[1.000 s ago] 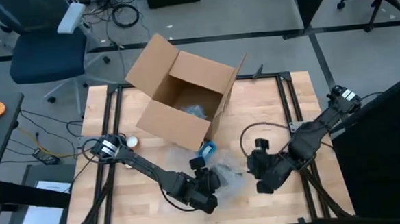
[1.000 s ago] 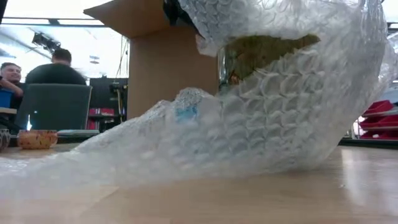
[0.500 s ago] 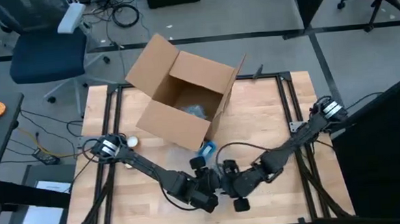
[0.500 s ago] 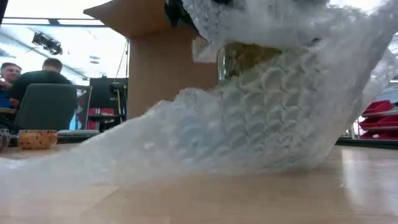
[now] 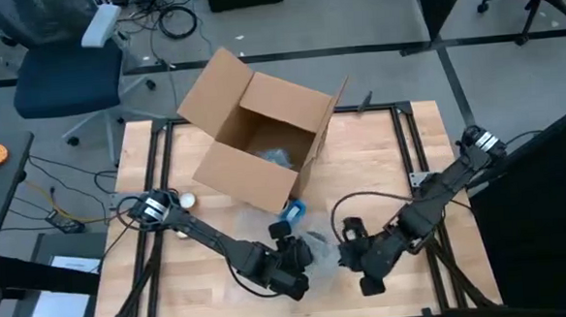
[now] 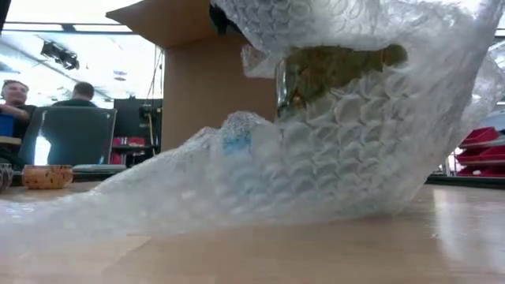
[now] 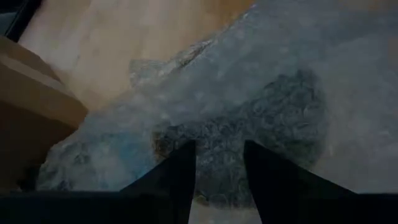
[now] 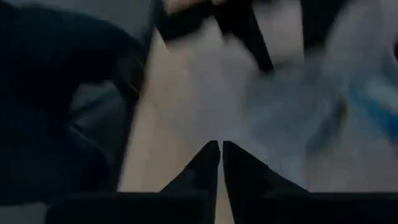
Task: Wrap mug
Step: Wrap the brown mug with the bubble wrap on the table
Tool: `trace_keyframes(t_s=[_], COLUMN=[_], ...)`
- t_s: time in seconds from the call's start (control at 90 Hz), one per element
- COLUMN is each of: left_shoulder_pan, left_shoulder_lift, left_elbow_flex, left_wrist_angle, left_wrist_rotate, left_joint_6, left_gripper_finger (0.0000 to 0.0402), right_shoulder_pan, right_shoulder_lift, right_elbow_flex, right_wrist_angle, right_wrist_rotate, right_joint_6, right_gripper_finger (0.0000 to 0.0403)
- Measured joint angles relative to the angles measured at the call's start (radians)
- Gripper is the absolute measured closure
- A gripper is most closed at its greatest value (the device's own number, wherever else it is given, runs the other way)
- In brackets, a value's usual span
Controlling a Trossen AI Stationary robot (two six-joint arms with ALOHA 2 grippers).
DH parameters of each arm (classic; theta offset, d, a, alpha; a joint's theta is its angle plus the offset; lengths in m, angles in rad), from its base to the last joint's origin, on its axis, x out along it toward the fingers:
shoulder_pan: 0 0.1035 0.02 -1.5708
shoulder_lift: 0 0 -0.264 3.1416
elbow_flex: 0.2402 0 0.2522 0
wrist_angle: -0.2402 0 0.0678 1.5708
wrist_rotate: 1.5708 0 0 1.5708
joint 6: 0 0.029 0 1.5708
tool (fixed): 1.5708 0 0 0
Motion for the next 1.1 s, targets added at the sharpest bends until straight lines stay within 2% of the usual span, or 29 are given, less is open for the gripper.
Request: trace_keyframes(t_s=[0.122,0.3,0.411,0.6,0.678,0.778,0.922,1.1], left_shoulder_pan=[0.0,0.001,0.002,0.003,0.004,0.004,0.006,0.007], left_shoulder_lift=[0.0,0.0,0.0,0.0,0.0,0.0,0.0,0.0], left_elbow_flex=[0.0,0.0,0.0,0.0,0.0,0.0,0.0,0.0], left_wrist_angle=[0.001,0.001,0.002,0.002,0.002,0.0,-0.011,-0.012], left_wrist_rotate=[0.0,0.005,0.008,0.009,0.012,0.018,0.033,0.036], left_joint_6=[-0.003,-0.003,-0.003,-0.003,-0.003,-0.004,-0.006,-0.013], left_gripper_finger=[0.0281,0.0281,0.0281,0.0281,0.0281,0.0281,0.0281,0.0281], right_shoulder_pan=[0.019,0.003,-0.018,-0.054,-0.064,-0.055,0.007,0.048], right_shoulder_lift=[0.086,0.195,0.206,0.198,0.194,0.171,0.141,0.193], right_elbow_flex=[-0.025,-0.025,-0.024,-0.022,-0.022,0.002,0.033,0.03], right_wrist_angle=[0.019,0.2,0.33,0.453,0.432,0.308,0.148,0.058], right_wrist_rotate=[0.009,-0.006,-0.032,-0.01,-0.039,-0.08,-0.078,-0.047], right_joint_6=[0.034,-0.031,-0.087,-0.176,-0.188,-0.17,-0.071,0.054], right_gripper_finger=[0.0399,0.0401,0.0402,0.0402,0.0403,0.0403,0.0403,0.0403])
